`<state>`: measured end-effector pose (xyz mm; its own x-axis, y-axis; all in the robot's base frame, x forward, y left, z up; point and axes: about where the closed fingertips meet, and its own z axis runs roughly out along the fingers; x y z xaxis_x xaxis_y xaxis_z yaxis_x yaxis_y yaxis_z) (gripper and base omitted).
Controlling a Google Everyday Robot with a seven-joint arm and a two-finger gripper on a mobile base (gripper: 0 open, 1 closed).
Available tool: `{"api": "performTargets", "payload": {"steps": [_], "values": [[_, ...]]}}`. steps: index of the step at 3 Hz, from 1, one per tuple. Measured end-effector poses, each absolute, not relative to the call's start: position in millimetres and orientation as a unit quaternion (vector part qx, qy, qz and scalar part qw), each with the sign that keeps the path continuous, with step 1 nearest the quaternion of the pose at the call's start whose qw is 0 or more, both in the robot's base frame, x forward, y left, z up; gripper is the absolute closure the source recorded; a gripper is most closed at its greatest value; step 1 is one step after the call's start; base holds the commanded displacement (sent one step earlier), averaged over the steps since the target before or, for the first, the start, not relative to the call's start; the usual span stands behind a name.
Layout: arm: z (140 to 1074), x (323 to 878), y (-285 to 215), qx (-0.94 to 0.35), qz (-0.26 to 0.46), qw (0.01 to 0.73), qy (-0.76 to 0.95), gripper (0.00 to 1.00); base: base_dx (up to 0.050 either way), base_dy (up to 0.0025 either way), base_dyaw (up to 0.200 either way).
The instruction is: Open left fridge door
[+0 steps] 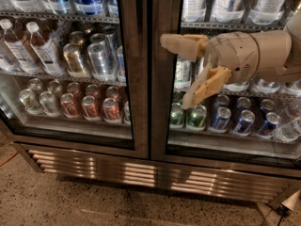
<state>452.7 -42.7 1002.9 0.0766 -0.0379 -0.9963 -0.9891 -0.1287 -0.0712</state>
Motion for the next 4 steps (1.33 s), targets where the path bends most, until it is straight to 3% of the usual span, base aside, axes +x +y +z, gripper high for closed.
{"api": "performTargets", "payload": {"steps": [1, 4], "values": [[1027.5, 456.6, -19.8, -0.567, 0.503, 0.475, 0.447, 0.00, 0.000, 0.00000, 0.000], [1023.5, 459.1, -16.1, -0.551, 0.465, 0.495, 0.485, 0.00, 0.000, 0.00000, 0.000]]}}
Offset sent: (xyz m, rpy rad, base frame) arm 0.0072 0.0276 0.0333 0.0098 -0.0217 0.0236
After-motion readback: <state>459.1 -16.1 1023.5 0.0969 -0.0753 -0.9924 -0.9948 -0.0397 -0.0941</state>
